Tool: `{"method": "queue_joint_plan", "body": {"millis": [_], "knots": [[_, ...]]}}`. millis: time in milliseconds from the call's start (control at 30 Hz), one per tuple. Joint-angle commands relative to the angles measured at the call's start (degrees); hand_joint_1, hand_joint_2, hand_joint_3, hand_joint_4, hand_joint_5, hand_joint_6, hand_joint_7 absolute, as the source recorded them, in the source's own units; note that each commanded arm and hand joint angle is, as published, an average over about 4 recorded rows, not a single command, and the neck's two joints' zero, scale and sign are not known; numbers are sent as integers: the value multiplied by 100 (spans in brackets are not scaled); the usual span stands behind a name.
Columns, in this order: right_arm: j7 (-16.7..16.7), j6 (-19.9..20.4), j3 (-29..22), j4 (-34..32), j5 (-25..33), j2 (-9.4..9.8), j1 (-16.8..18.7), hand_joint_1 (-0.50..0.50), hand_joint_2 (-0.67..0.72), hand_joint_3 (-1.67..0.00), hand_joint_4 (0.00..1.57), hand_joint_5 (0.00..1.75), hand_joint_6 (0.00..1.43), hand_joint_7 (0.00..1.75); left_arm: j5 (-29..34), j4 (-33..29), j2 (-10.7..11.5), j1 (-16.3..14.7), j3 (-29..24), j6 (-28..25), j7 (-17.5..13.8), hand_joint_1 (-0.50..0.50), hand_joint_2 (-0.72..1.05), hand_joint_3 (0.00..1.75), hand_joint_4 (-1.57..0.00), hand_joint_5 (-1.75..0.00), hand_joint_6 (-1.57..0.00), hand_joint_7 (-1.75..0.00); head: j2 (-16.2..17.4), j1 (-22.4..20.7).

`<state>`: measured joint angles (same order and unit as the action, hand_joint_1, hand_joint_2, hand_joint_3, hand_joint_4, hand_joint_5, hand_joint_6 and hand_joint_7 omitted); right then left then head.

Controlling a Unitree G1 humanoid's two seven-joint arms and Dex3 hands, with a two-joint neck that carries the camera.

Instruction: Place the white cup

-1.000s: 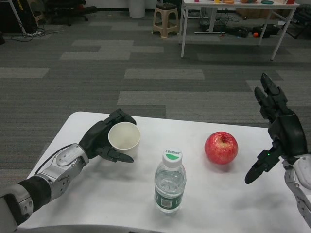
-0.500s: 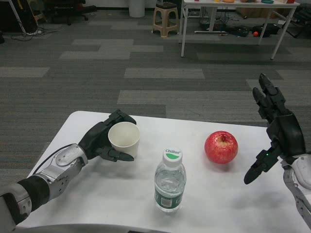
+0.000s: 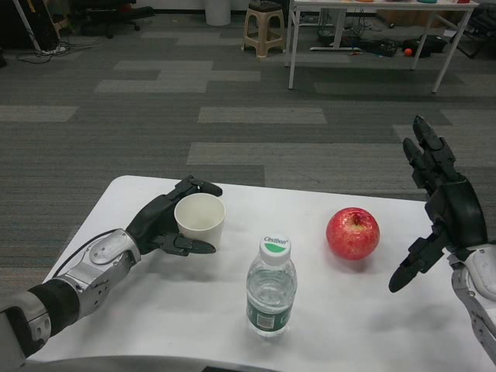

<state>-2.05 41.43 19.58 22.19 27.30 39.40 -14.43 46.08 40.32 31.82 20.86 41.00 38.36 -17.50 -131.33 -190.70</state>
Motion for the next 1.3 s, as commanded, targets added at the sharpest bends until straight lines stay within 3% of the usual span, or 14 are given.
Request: {"method": "queue_joint_plan", "body": {"millis": [33,100,300,400,533,700,1033,1300], "knots": [[3,23,18,0,39,67,-43,-46,60,0,0,0,0,0,-47,24,79,-3,-3,-75,-7,-49,83,9,0,-175,0,-99,10,-3],[3,23,24,-4,39,67,-43,-46,60,0,0,0,0,0,-69,19,79,-3,-18,-75,-7,-50,74,9,0,-175,0,-98,16,-4],[-1,18,29,-4,39,67,-43,-46,60,0,0,0,0,0,-179,6,79,-25,-84,-154,-3,-50,16,9,0,-175,0,-86,31,-12],[1,16,35,-4,39,67,-43,-46,60,0,0,0,0,0,-359,-104,79,-93,-275,-475,1,-50,-13,9,0,-175,0,-80,34,-18],[3,20,35,-4,39,67,-43,-46,60,0,0,0,0,0,-550,-504,70,-289,-688,-1215,15,-50,-44,9,0,-175,0,-58,29,-23],[3,20,37,-9,39,67,-43,-46,60,0,0,0,0,0,-546,-684,65,-368,-919,-1523,50,-50,-55,9,0,-175,0,-49,20,-21],[3,23,29,-22,39,81,-43,-46,60,0,0,0,0,0,-750,-1031,43,-513,-1626,-1753,116,-50,-46,9,0,-175,0,-45,0,-52],[-1,20,29,-22,47,98,-43,-46,60,0,0,0,0,0,-1449,-1982,48,-853,-3037,-2531,111,-50,-39,9,0,-175,0,-49,-33,-59]]}}
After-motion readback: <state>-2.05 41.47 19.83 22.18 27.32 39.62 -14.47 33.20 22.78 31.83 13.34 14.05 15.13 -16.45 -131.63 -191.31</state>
